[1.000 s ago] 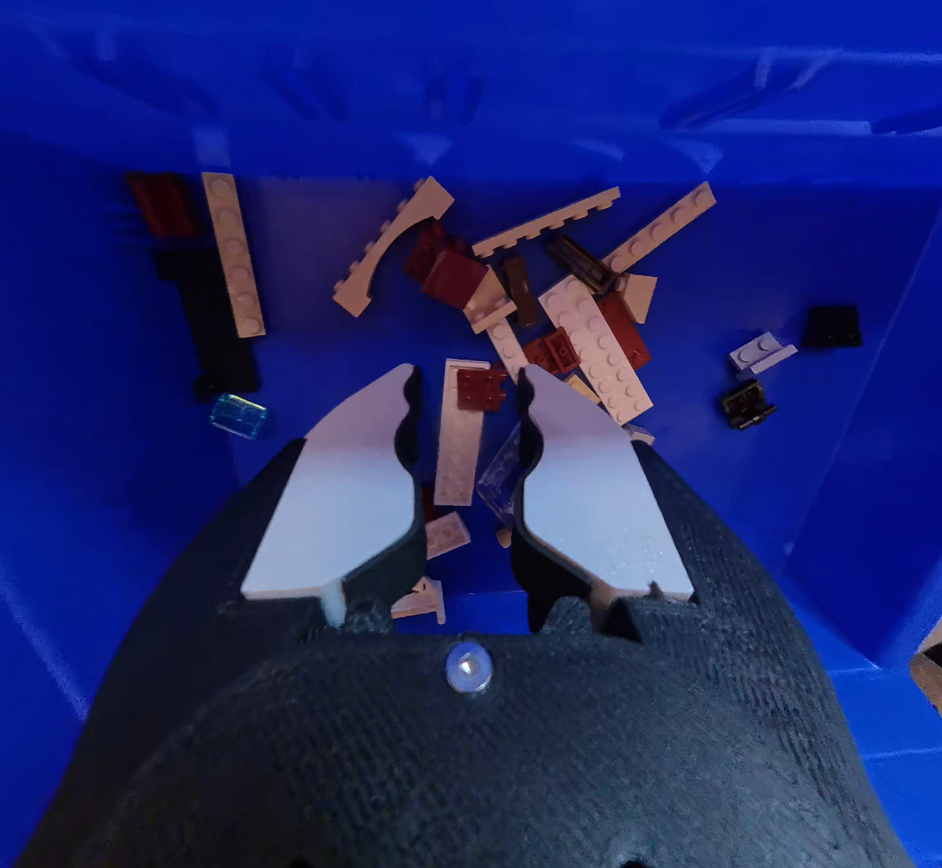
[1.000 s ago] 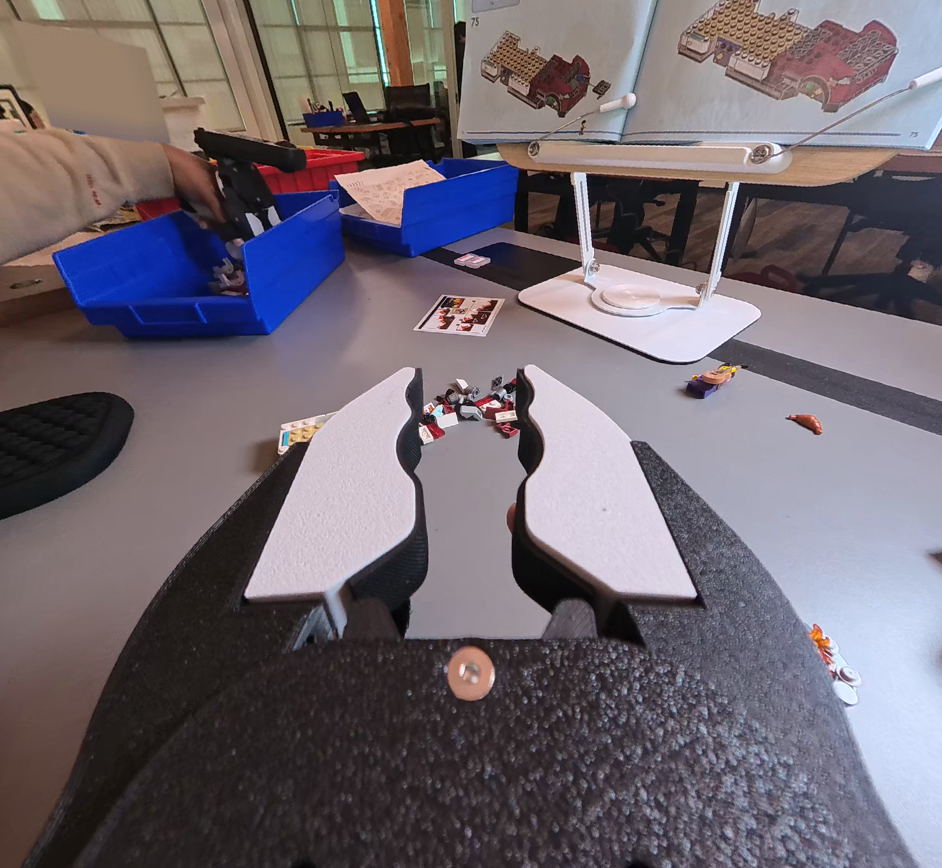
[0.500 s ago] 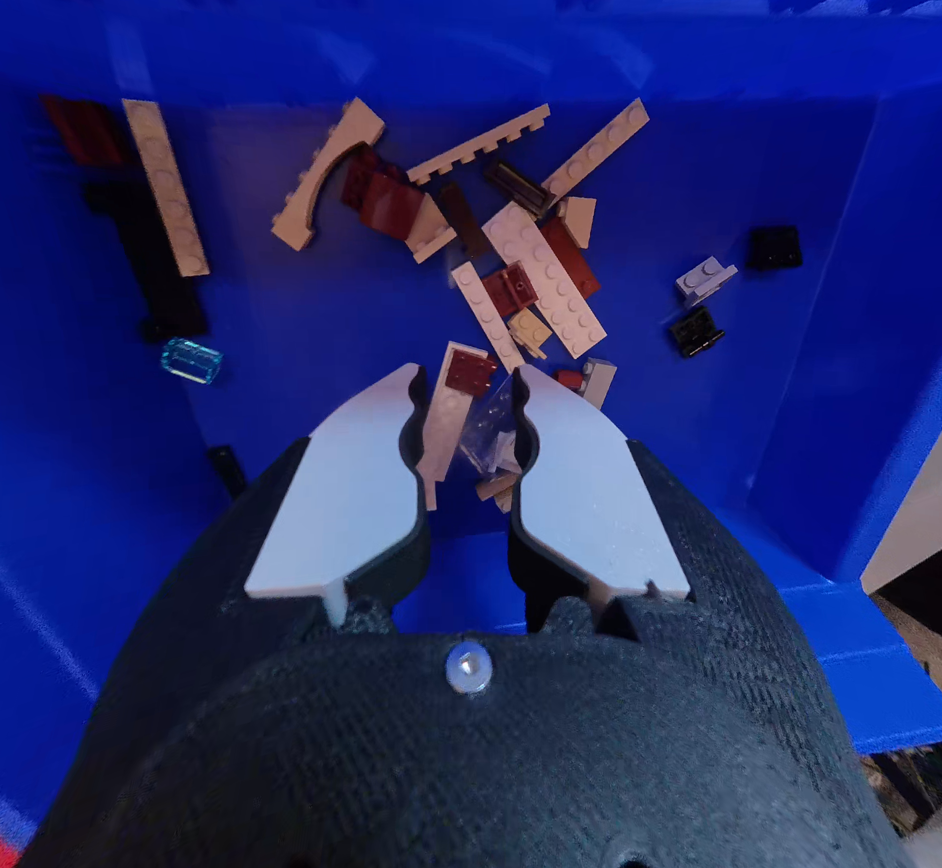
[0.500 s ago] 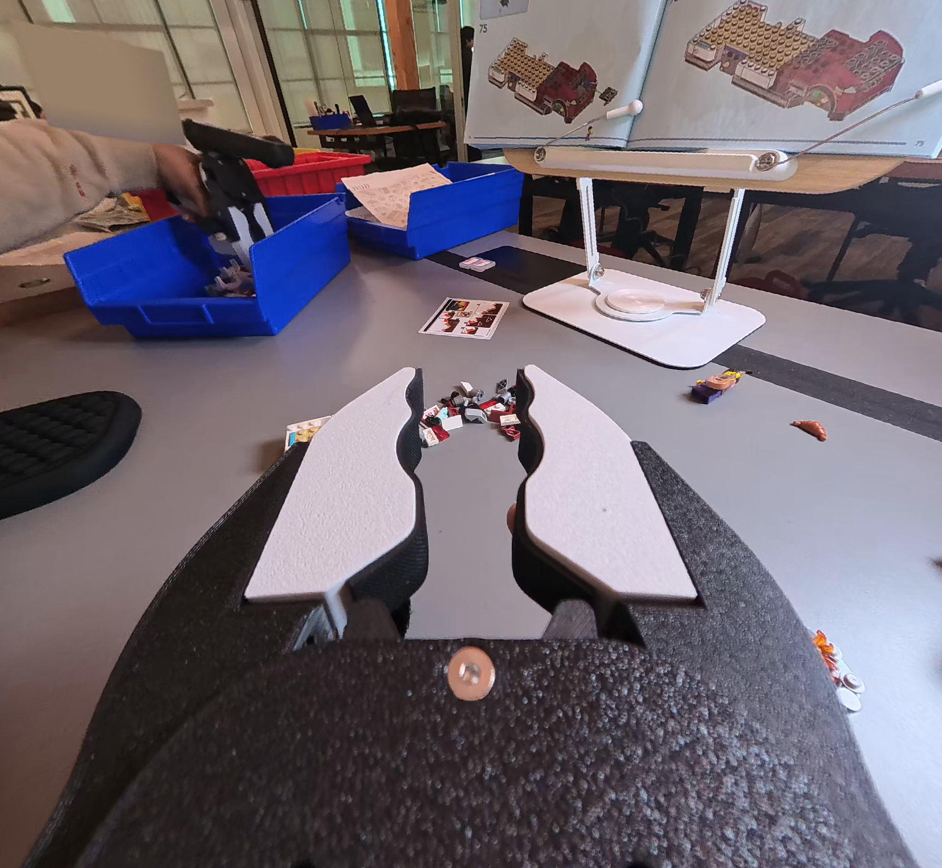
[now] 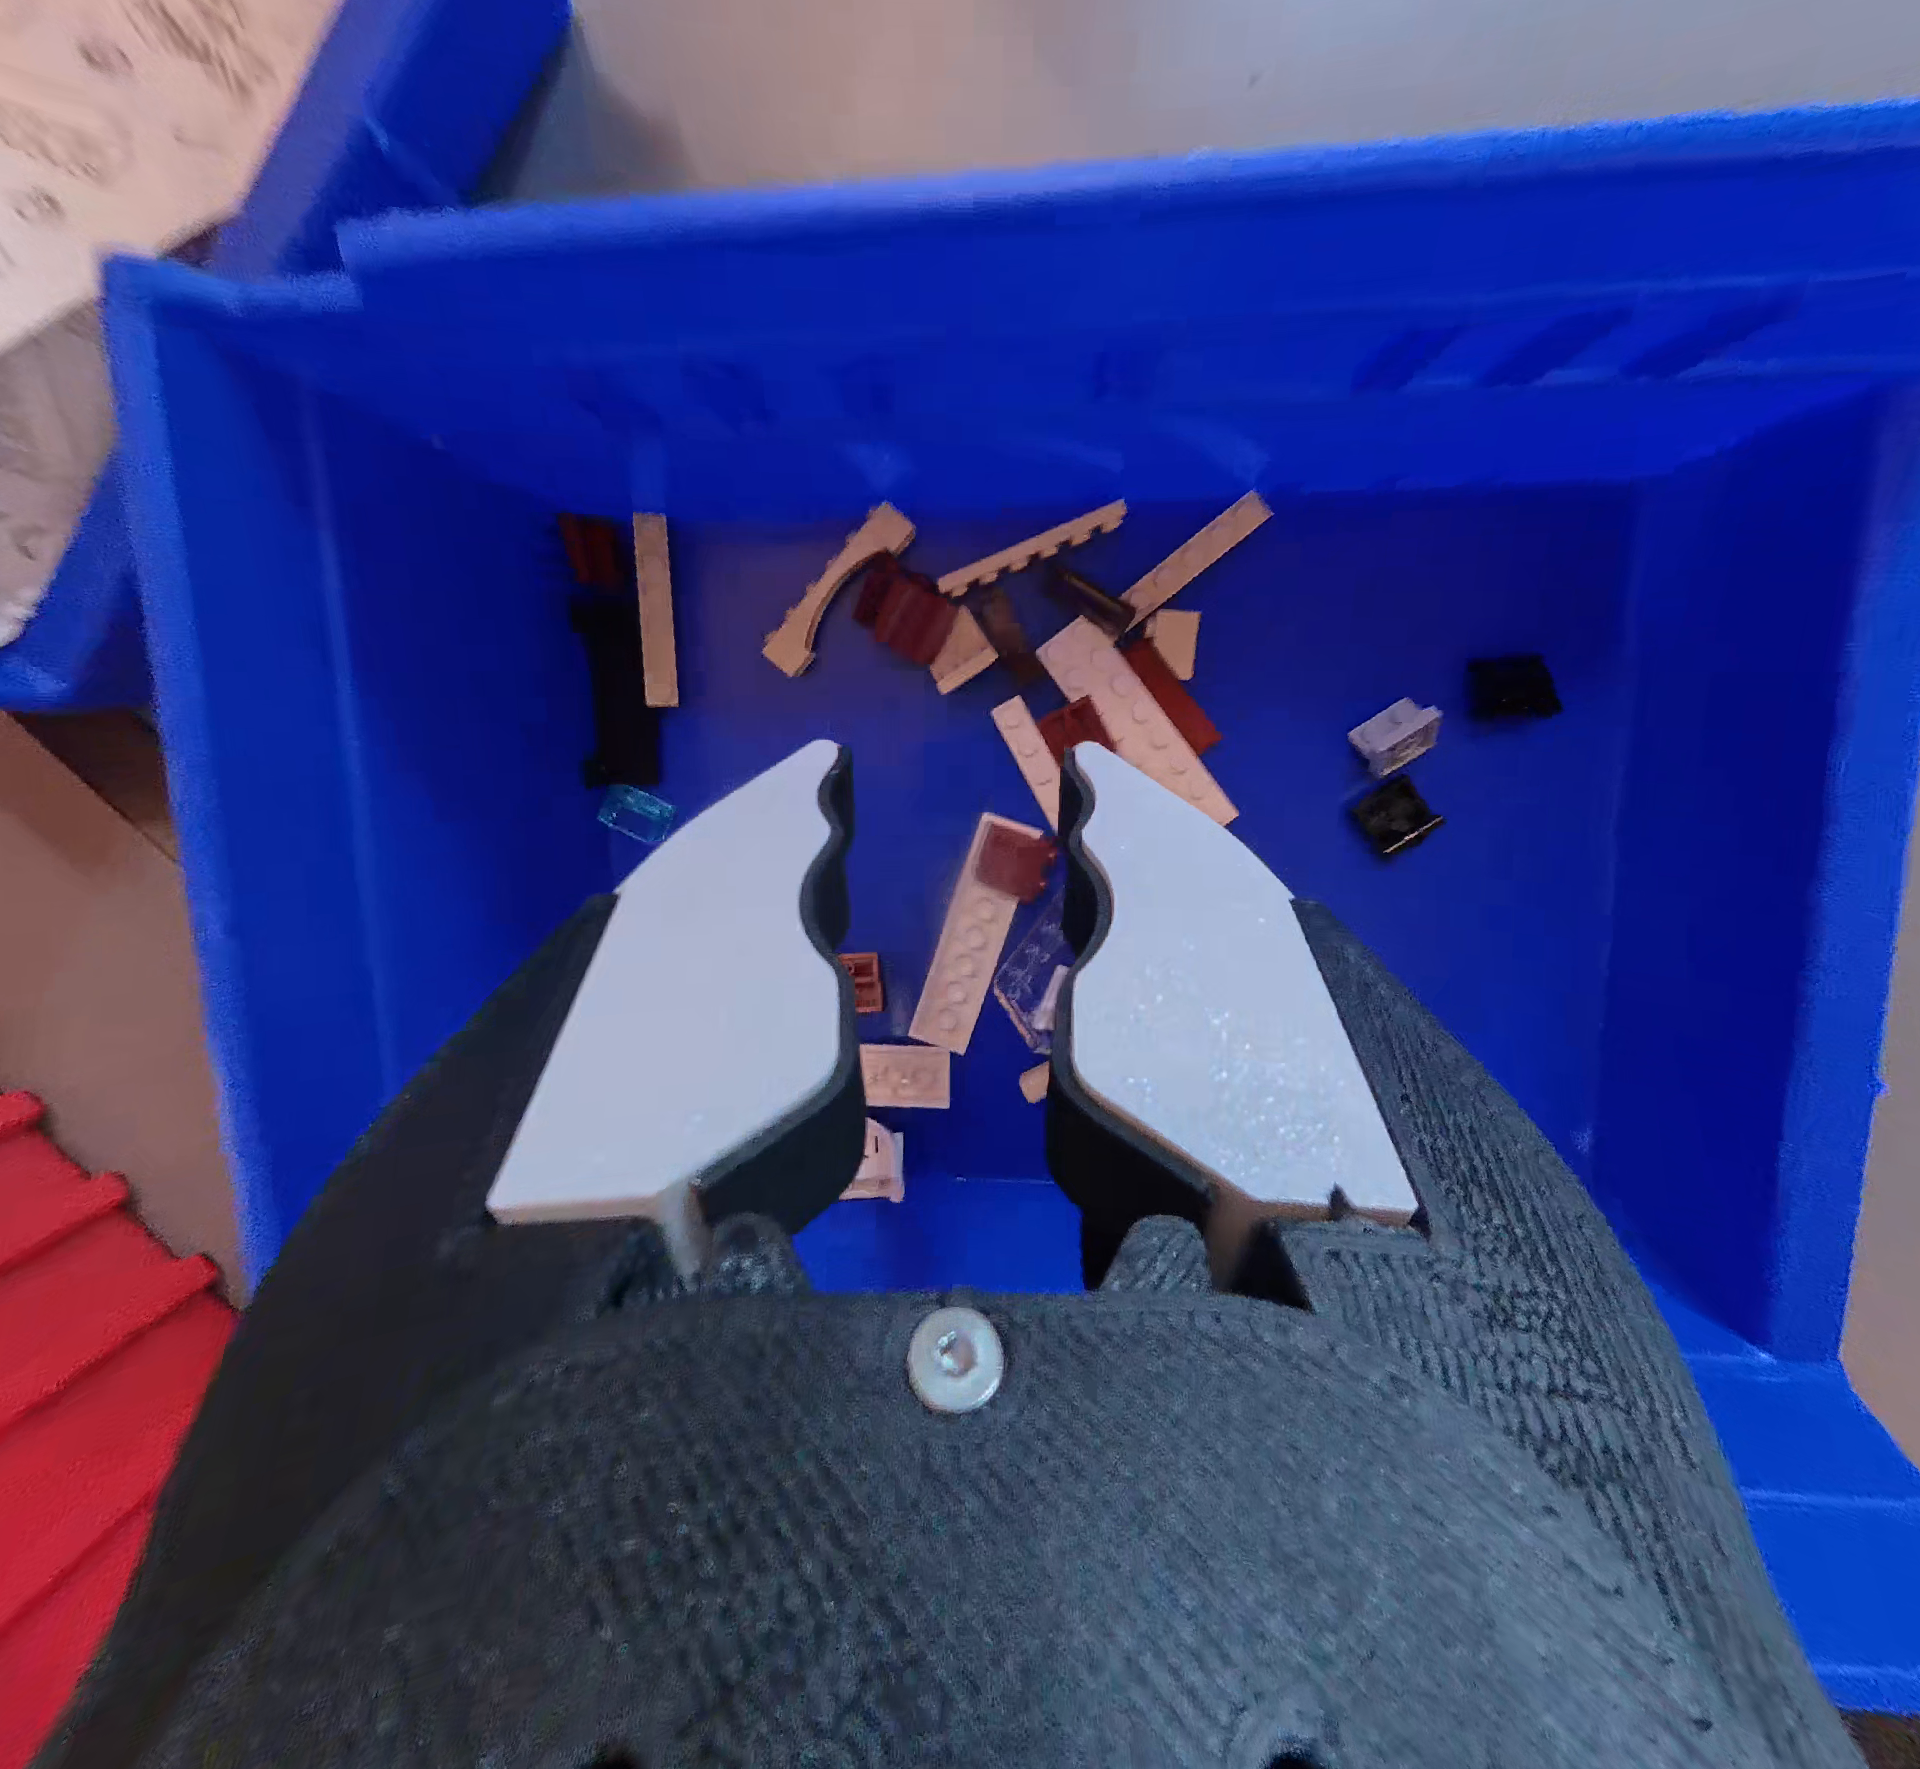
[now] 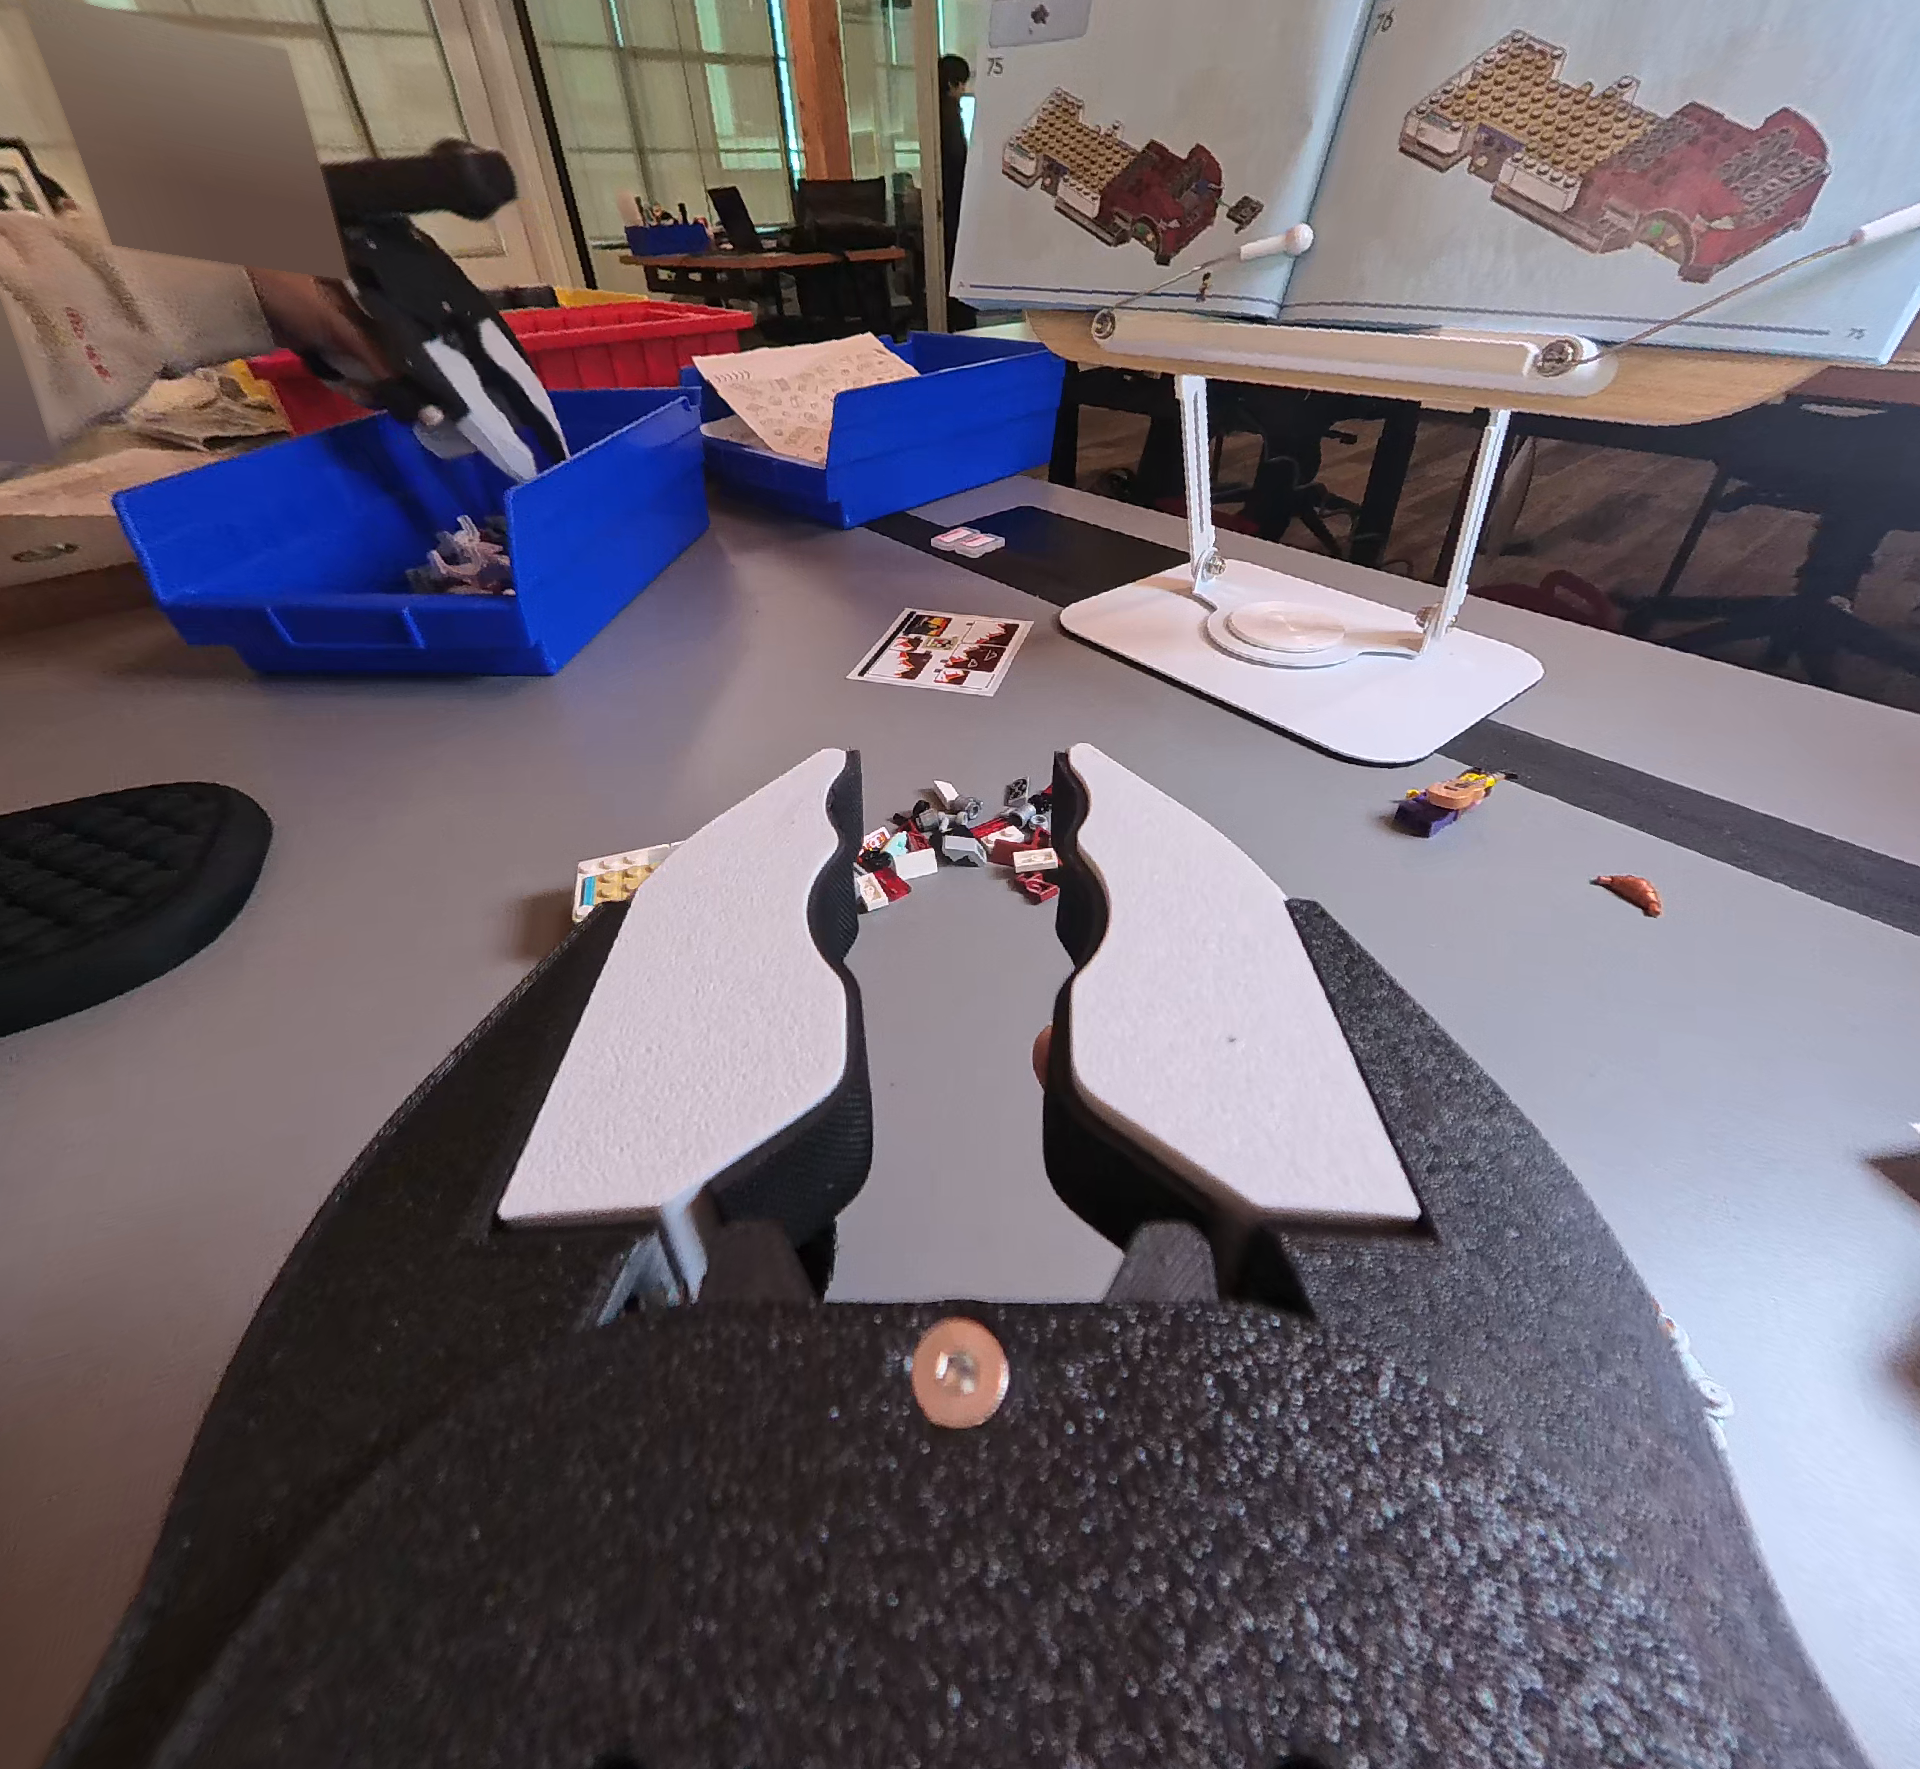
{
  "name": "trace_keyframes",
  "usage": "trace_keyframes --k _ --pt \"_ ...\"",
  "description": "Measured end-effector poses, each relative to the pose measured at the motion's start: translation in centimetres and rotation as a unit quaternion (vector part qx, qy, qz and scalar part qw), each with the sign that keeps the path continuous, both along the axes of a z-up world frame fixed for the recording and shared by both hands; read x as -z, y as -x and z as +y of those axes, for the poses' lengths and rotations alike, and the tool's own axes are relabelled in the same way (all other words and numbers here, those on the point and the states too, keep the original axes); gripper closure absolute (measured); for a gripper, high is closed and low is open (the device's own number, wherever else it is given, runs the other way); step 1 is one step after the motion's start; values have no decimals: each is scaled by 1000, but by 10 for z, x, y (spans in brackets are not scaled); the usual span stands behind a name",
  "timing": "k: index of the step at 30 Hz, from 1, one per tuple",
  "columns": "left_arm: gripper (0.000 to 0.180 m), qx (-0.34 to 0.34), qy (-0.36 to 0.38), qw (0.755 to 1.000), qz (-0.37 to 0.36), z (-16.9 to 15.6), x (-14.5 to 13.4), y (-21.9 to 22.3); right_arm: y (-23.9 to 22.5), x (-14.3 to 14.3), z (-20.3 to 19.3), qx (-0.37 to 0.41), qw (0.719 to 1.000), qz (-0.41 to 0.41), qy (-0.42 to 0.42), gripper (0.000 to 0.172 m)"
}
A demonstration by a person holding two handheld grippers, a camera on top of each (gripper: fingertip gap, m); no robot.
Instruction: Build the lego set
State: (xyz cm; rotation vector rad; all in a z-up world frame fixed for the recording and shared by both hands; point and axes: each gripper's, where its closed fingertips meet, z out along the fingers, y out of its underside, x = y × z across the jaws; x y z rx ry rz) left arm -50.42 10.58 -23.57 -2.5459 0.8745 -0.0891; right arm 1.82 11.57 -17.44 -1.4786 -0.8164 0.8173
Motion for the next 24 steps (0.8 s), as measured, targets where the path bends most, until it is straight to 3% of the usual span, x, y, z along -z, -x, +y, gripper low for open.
trace_keyframes --k 2,5,9,13,17,20,24 --pt "148 15 -45 999 4 -4 -18 -16 1 0 0 -2 1000 0 0 137" --pt "180 46 -148 987 33 -12 -54 -48 2 0 -1 -4 1000 1 -1 137" --pt "180 55 -220 973 39 -38 -78 -96 4 -3 -5 -9 1000 2 -6 137" --pt "180 69 -249 966 24 -70 -73 -142 5 -10 -11 -14 1000 -1 -21 137" --pt "180 5 -212 974 82 -81 -37 -131 7 -15 -18 -25 999 -9 -33 137" --pt "157 -54 -81 989 113 -89 4 -100 8 -20 -24 -33 999 -8 -41 137" --pt "144 -108 48 990 81 -88 39 -74 7 -26 -31 -35 998 -2 -54 137"
